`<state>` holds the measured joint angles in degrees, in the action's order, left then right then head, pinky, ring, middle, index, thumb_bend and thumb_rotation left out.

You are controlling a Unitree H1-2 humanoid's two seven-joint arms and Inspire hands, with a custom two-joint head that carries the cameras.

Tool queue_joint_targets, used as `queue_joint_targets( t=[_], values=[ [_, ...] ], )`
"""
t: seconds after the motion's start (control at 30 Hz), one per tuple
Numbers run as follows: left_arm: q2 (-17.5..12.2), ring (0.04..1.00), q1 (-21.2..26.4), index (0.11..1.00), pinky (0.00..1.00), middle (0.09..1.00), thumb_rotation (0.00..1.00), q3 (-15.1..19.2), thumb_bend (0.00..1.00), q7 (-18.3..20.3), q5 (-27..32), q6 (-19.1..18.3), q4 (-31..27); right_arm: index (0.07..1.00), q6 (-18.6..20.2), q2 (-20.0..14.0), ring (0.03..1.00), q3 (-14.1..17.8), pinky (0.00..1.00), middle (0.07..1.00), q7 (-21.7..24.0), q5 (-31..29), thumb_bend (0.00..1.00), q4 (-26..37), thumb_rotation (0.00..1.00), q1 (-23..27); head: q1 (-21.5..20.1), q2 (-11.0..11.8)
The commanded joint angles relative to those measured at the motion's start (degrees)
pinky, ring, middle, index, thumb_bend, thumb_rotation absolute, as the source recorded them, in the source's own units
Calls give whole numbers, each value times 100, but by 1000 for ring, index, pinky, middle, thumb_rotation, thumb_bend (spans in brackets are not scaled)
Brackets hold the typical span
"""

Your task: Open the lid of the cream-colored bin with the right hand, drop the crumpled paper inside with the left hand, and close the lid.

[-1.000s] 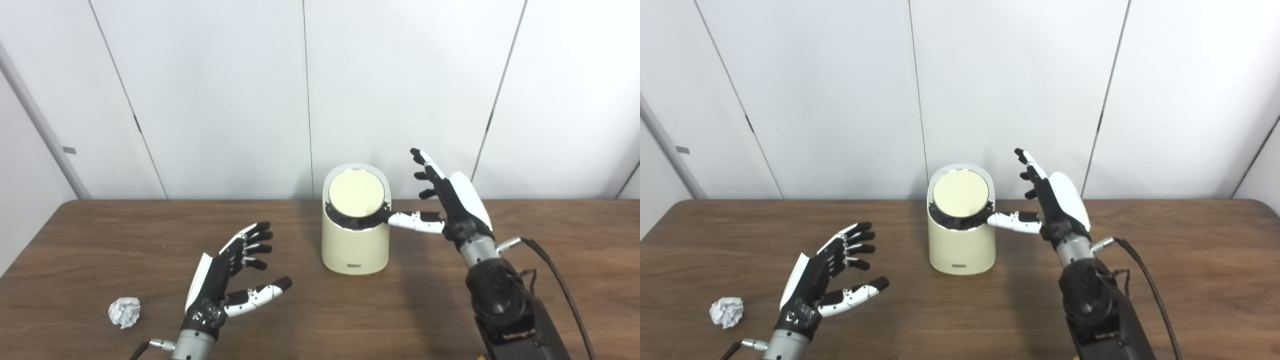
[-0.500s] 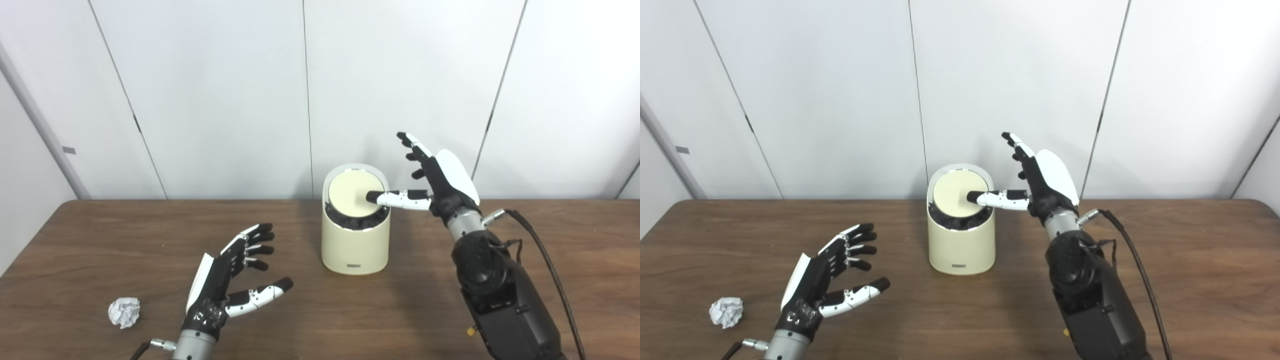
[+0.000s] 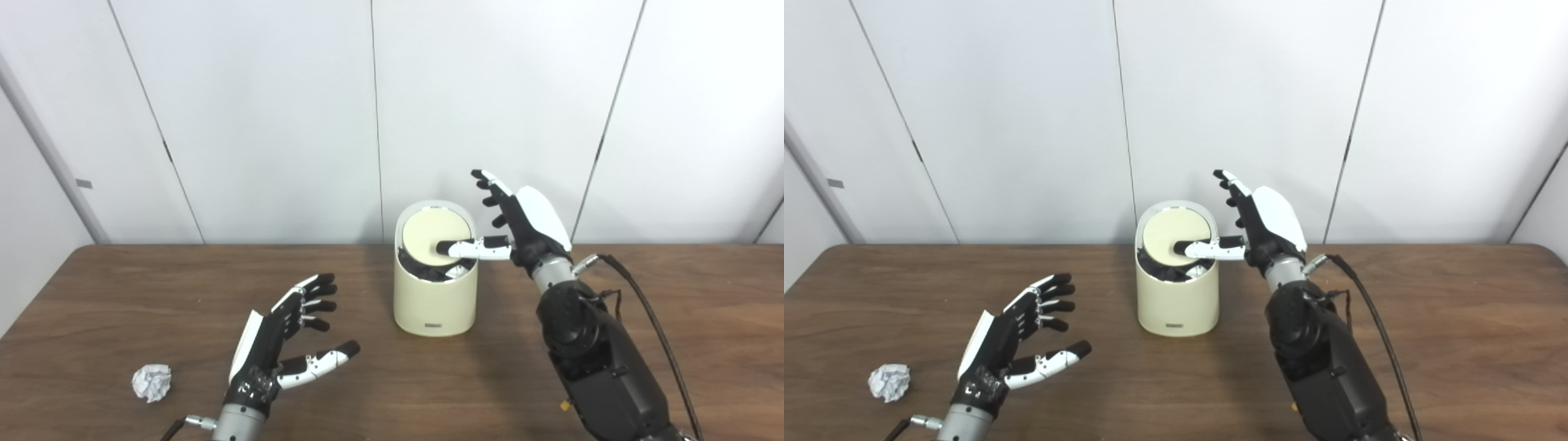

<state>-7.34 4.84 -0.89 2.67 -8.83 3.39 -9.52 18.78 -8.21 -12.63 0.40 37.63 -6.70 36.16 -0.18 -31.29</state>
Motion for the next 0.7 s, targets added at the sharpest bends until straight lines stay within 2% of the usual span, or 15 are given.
queue_joint_targets(
  t=[0.0, 0.13, 0.4, 0.53, 0.6, 0.67],
  values=[
    [9, 741, 88, 841, 627, 813, 134, -1, 727, -48, -2, 181, -146, 894, -65, 40, 838, -4, 683, 882, -120, 53, 809, 114, 435, 385, -3, -12],
    [24, 733, 80, 837, 619, 808, 139, -17, 729, -75, -81, 152, -172, 907, 113, 75, 867, -33, 729, 903, -17, 62, 797, 105, 413, 388, 2, -22],
    [24, 729, 91, 833, 613, 802, 139, -16, 732, -66, -34, 217, -133, 911, 224, 61, 848, -179, 709, 904, 56, 126, 797, 88, 422, 385, 8, -31],
    [26, 730, 88, 834, 620, 803, 144, -14, 736, -72, -45, 195, -144, 916, 318, 49, 866, -239, 736, 911, 116, 169, 798, 108, 422, 409, 13, -53],
    [23, 731, 85, 834, 622, 803, 154, -15, 738, -69, -48, 192, -154, 916, 385, 43, 871, -260, 746, 914, 149, 203, 788, 107, 396, 424, 17, -55],
    [20, 732, 83, 835, 623, 804, 157, -18, 737, -65, -50, 190, -159, 910, 485, 31, 867, -293, 734, 916, 185, 274, 771, 80, 309, 451, 17, -55]
  ],
)
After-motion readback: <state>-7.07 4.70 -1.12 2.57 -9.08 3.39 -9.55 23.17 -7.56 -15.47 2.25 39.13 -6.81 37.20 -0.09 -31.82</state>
